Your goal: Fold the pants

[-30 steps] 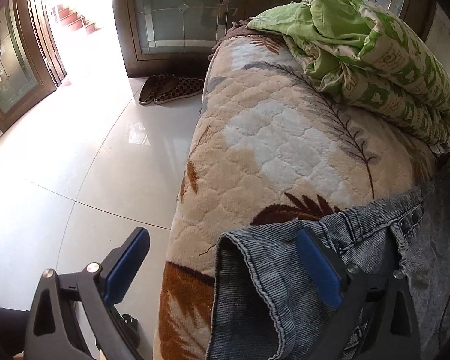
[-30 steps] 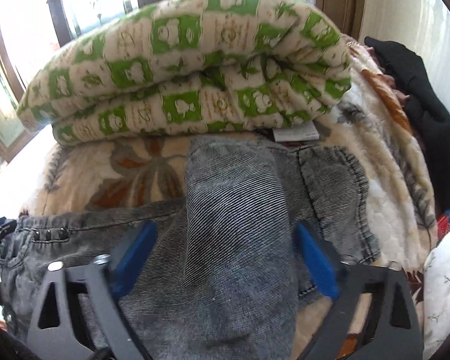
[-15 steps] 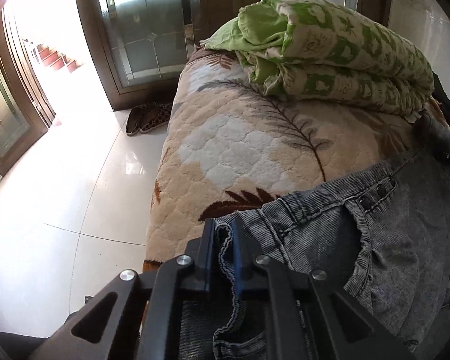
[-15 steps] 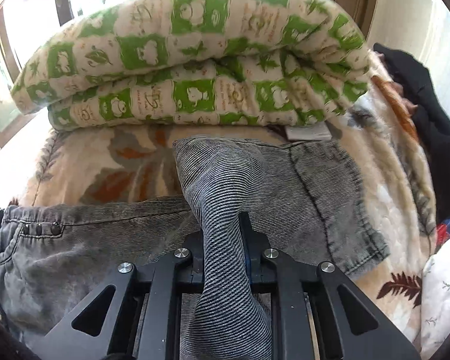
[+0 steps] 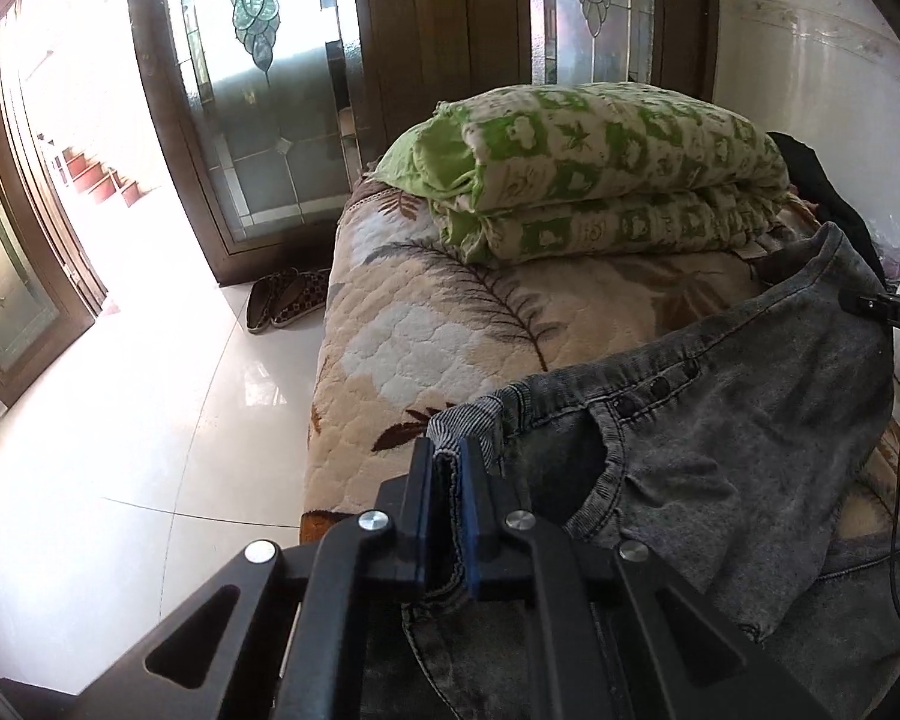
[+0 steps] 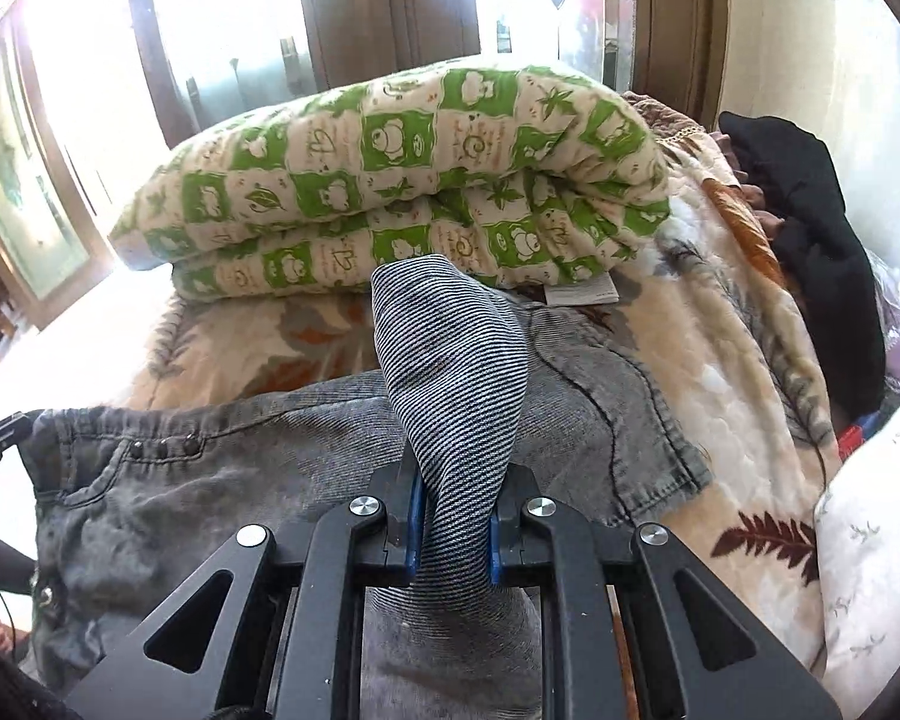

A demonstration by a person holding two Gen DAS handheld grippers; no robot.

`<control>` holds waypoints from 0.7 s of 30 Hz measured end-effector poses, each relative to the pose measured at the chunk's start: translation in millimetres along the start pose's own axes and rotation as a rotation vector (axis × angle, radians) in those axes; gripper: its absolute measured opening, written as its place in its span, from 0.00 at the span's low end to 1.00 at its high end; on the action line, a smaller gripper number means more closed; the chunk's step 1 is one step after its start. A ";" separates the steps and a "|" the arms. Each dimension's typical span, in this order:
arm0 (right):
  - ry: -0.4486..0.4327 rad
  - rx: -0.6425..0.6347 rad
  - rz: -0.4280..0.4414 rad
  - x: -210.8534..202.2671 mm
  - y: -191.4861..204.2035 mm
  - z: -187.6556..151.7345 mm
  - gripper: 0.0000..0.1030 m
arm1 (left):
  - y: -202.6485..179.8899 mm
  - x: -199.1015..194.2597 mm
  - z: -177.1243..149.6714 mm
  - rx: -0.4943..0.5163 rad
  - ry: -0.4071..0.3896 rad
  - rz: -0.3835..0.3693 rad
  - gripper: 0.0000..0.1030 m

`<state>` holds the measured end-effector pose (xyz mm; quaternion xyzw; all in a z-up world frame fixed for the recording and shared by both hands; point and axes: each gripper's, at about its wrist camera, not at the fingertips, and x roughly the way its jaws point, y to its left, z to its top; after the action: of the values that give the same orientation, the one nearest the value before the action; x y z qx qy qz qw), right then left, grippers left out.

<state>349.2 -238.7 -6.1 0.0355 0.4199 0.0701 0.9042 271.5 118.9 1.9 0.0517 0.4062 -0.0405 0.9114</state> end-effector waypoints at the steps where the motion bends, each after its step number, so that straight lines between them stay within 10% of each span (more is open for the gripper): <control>1: -0.002 0.001 0.003 -2.9 -0.6 -2.6 0.14 | -4.0 -4.3 -1.7 0.012 -0.005 -0.001 0.10; 21: -0.047 0.044 0.078 -89.3 -25.2 -107.9 0.14 | -27.4 -97.4 -75.2 0.040 -0.063 -0.099 0.09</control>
<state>212.2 -277.0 -11.3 0.0735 0.3985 0.0951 0.9092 148.0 104.4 22.7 0.0485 0.3783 -0.0951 0.9195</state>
